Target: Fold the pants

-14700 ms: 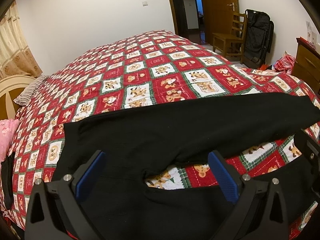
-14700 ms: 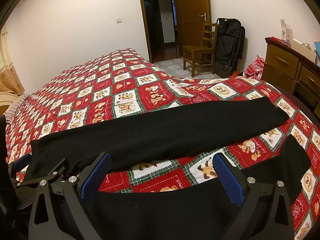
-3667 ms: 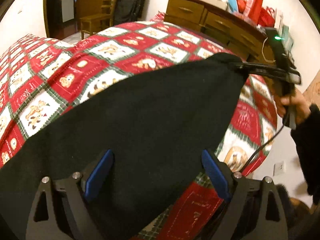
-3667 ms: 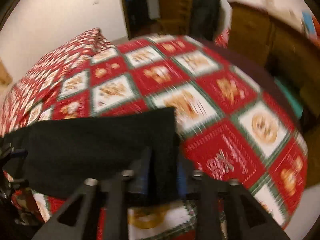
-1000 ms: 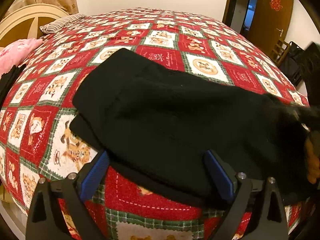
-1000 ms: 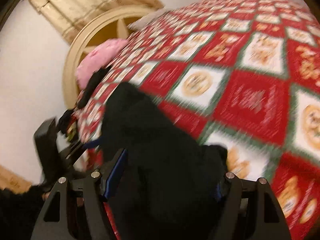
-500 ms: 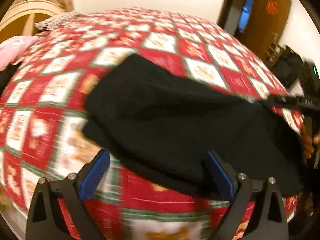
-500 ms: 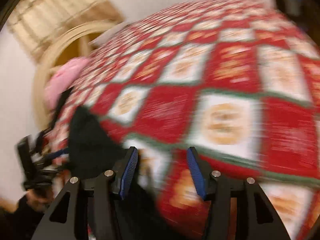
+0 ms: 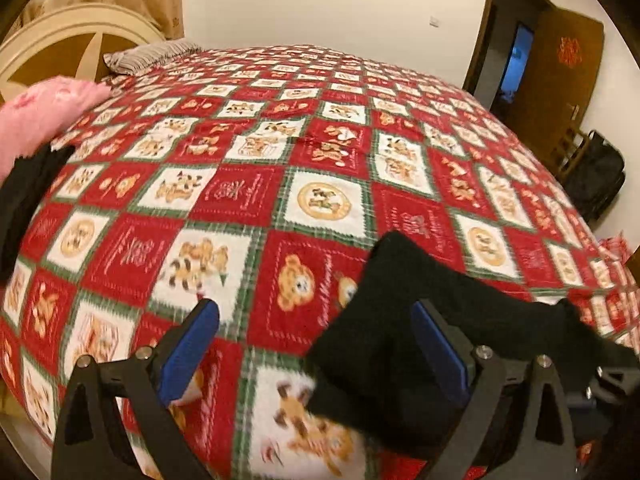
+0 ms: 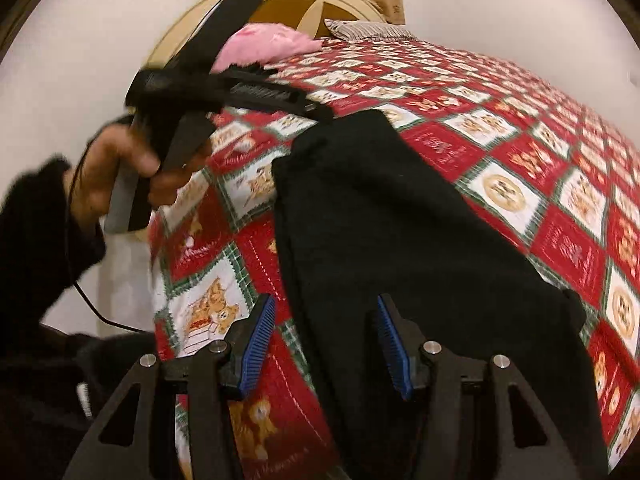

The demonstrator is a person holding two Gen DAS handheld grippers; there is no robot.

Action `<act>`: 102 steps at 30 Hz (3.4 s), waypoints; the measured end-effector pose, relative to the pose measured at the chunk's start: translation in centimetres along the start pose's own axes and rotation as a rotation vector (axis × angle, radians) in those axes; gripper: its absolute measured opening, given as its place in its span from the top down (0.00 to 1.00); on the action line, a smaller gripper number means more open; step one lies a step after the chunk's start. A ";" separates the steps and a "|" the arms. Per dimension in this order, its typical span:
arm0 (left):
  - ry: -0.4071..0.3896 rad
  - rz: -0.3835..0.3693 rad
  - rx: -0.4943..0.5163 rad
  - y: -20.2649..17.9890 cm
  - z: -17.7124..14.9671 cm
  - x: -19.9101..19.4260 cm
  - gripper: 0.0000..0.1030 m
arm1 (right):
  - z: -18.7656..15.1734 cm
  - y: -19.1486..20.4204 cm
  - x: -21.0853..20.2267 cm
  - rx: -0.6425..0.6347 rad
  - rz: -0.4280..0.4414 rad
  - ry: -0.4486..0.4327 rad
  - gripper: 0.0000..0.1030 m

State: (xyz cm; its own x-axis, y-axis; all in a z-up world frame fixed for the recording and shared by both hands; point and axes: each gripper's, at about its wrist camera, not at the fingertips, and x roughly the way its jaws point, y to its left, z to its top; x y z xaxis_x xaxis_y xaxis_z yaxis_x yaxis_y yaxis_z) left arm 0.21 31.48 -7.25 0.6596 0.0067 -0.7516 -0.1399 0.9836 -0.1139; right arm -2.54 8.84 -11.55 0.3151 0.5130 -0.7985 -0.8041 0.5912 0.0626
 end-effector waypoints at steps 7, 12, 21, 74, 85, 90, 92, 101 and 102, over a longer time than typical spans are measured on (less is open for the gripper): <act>0.055 -0.122 -0.086 1.1 -0.5 1.8 0.10 | -0.3 -0.1 1.1 0.001 -0.064 0.004 0.77; 0.079 -0.208 -0.153 1.6 -0.5 2.4 0.44 | 0.0 -0.6 0.9 0.046 -0.023 0.002 0.95; 0.083 -0.213 -0.132 0.8 0.0 0.4 0.83 | -0.1 0.2 -0.7 0.011 0.029 -0.024 0.96; -0.051 -0.168 0.252 -20.7 -3.5 -4.8 0.19 | -30.3 -10.4 -34.9 1.152 -0.909 -0.571 0.17; 0.009 -0.307 0.354 -29.8 -6.8 -5.7 0.04 | -42.9 -10.4 -43.1 1.544 -1.127 -0.544 0.18; 0.052 -0.311 0.380 -31.3 -8.1 -5.1 0.04 | -43.5 -10.1 -40.8 1.549 -1.112 -0.418 0.18; 0.061 -0.304 0.389 -31.8 -8.6 -5.0 0.04 | -43.5 -10.2 -39.7 1.556 -1.106 -0.393 0.18; 0.087 -0.250 0.428 -33.3 -9.7 -4.1 0.04 | -41.1 -12.8 -37.2 1.485 -1.083 -0.330 0.18; 0.089 -0.247 0.430 -33.3 -9.7 -4.0 0.04 | -40.9 -13.1 -37.1 1.483 -1.077 -0.323 0.18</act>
State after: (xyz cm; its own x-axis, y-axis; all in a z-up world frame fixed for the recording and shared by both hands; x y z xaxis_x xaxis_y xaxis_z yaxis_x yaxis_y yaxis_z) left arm -4.94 -3.09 -6.77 0.5664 -0.2324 -0.7907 0.3418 0.9392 -0.0313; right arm -24.33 -43.40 -7.28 0.5412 -0.4265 -0.7247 0.7675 0.6027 0.2184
